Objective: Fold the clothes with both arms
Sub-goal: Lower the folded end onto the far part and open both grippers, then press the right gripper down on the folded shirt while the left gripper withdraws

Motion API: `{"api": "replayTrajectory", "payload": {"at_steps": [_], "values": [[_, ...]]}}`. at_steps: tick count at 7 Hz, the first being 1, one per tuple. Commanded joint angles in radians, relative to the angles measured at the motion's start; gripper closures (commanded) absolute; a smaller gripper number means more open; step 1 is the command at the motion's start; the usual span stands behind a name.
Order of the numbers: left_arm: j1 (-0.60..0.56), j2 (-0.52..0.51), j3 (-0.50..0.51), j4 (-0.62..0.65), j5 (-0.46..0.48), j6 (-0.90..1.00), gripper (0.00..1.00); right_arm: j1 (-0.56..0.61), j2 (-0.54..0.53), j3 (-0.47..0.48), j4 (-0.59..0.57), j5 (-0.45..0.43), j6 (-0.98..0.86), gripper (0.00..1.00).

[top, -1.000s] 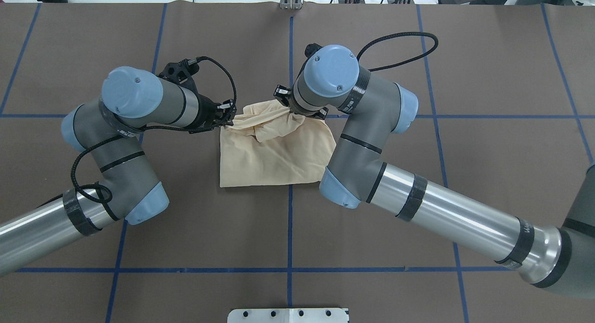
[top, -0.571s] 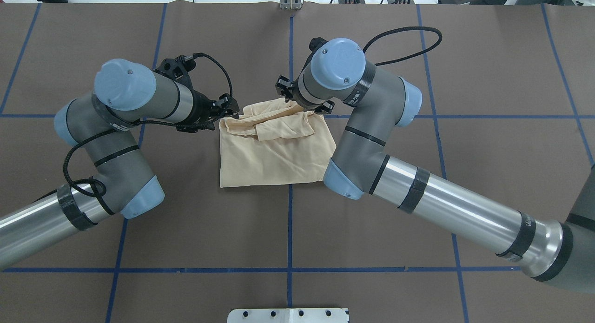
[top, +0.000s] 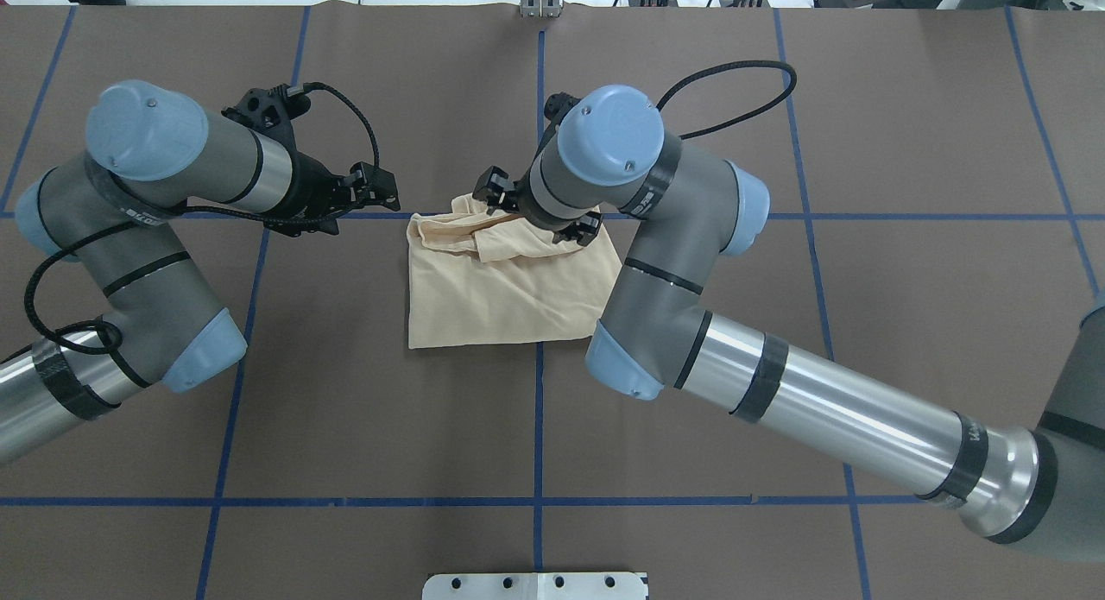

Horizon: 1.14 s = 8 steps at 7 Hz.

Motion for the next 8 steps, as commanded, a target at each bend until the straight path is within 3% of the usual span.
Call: {"api": "replayTrajectory", "payload": {"at_steps": [1, 3, 8], "values": [[-0.008, 0.033, -0.016, -0.001, -0.003, 0.032, 0.0, -0.094, 0.016, -0.003, -0.119, -0.094, -0.155, 0.0], [-0.017, 0.046, -0.025, -0.001, -0.003, 0.034, 0.0, -0.093, 0.042, -0.051, -0.124, -0.118, -0.269, 0.01], [-0.017, 0.046, -0.024, -0.001, -0.001, 0.034, 0.0, -0.021, 0.209, -0.316, -0.085, -0.159, -0.367, 0.01]]}}
